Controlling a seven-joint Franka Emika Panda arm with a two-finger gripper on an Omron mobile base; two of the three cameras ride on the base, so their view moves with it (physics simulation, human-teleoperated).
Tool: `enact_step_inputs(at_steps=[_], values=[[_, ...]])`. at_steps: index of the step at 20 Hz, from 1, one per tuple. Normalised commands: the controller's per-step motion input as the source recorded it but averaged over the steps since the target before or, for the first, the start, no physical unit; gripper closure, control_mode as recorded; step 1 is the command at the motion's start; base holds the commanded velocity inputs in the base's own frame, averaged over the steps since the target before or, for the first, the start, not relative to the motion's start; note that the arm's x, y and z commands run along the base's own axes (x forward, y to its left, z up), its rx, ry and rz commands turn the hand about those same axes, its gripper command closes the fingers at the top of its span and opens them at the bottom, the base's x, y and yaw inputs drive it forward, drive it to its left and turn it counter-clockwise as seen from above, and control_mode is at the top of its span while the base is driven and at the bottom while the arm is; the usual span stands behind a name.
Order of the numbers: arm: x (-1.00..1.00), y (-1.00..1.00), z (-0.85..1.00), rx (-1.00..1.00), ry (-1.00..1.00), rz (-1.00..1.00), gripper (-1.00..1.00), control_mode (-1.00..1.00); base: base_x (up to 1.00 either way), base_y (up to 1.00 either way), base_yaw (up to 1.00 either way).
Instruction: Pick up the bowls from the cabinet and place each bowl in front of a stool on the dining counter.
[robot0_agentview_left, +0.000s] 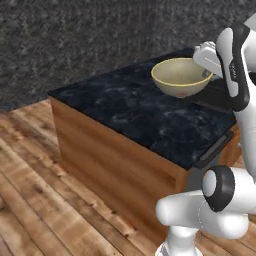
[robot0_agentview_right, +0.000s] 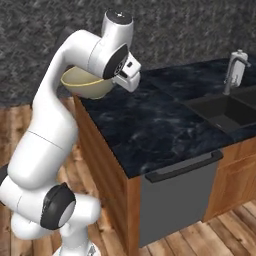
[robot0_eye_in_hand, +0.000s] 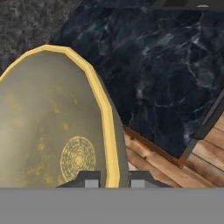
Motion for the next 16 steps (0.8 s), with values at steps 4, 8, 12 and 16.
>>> enact_step_inputs(at_steps=[4, 8, 12, 16], values=[[0.00, 0.00, 0.00, 0.00, 0.00, 0.00, 1.00, 1.00, 0.44, 1.00, -0.39], [0.00, 0.00, 0.00, 0.00, 0.00, 0.00, 1.00, 1.00, 0.84, 0.73, -0.80], [0.00, 0.00, 0.00, 0.00, 0.00, 0.00, 1.00, 1.00, 0.67, 0.48, -0.92], [0.00, 0.00, 0.00, 0.00, 0.00, 0.00, 1.00, 1.00, 0.31, 0.86, -0.72]])
